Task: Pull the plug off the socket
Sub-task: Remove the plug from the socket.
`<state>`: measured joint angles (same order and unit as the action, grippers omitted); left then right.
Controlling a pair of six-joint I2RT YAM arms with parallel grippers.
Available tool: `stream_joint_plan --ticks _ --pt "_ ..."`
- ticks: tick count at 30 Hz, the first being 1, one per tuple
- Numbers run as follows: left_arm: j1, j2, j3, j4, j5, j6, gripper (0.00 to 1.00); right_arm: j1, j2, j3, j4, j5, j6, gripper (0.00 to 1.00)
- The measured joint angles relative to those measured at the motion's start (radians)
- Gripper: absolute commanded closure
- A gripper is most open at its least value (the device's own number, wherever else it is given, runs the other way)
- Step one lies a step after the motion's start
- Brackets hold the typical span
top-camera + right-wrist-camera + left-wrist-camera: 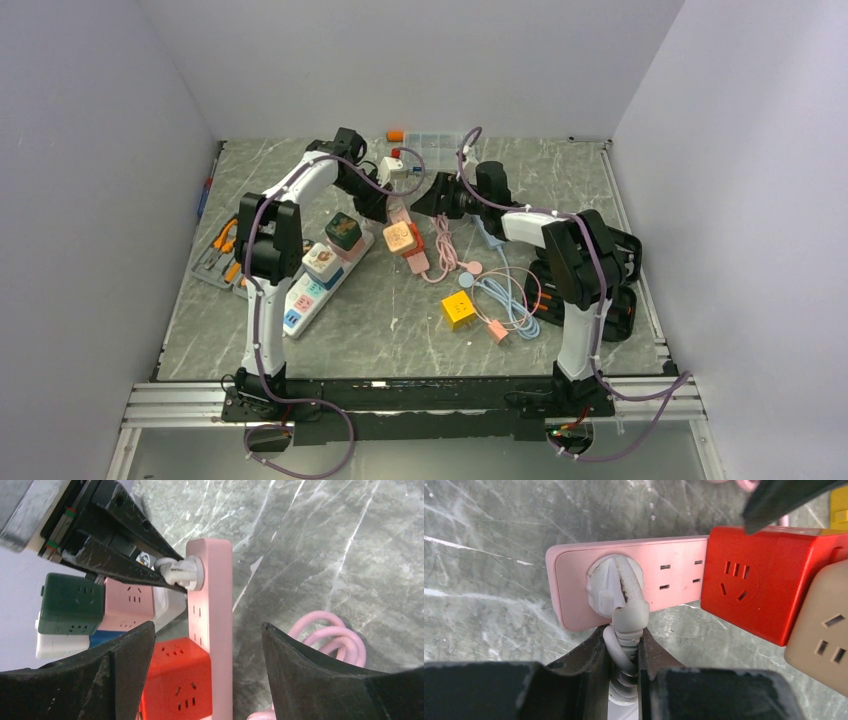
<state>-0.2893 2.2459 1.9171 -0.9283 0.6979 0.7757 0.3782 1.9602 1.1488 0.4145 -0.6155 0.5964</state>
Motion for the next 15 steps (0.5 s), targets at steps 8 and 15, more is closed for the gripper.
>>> stream_joint_plan --ticks 8,15 --pt "0.011 -0.026 0.0 -0.064 0.084 0.053 1.0 0.042 0.041 0.05 0.06 -0.019 0.014 0.2" --pt "0.021 -0.039 0.0 -0.106 0.12 0.083 1.0 0.101 0.098 0.052 0.057 -0.021 -0.014 0.22"
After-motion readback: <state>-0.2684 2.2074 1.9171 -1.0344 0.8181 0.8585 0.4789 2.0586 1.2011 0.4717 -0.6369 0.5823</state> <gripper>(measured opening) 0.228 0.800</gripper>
